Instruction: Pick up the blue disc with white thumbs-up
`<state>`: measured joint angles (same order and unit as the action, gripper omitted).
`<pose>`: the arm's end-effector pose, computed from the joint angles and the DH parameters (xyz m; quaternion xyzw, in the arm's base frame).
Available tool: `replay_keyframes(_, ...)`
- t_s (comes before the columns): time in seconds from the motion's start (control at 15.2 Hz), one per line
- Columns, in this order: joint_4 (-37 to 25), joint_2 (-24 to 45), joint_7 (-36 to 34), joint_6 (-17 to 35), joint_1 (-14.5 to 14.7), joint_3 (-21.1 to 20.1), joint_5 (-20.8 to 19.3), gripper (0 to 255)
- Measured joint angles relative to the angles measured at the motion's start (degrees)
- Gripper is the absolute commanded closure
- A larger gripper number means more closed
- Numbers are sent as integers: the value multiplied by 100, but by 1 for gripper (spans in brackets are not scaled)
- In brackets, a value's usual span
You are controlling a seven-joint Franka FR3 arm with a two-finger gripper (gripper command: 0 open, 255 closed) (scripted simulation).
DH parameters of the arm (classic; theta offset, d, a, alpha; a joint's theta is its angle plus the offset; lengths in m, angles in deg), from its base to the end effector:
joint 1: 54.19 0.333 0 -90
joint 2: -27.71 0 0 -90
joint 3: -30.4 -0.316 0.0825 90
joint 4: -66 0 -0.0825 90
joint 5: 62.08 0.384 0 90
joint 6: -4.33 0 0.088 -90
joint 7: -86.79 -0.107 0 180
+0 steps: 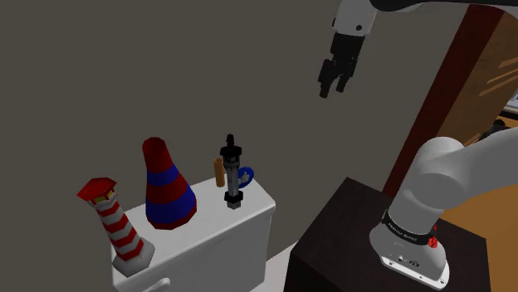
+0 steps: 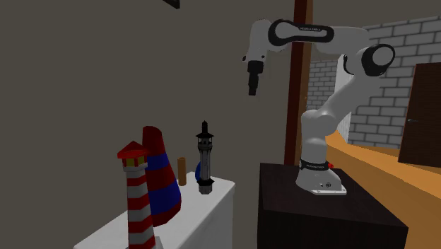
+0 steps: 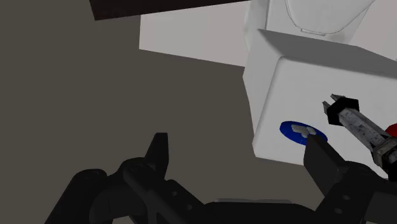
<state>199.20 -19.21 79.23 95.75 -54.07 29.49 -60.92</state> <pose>0.3005 0.0093 0.6176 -0.9972 0.0589 -0.0444 0.0076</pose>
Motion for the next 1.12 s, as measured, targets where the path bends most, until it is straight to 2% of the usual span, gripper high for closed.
replay_keyframes(0.13, 105, -16, -11, 110, 13, -15, 23, 0)
replay_keyframes(0.33, 465, 59, -50, 674, 81, -89, 140, 0)
replay_keyframes(0.79, 1428, 533, -79, 2491, 285, -285, 449, 0)
replay_keyframes(1.12, 1784, 1287, -87, 3884, 469, -460, 691, 0)
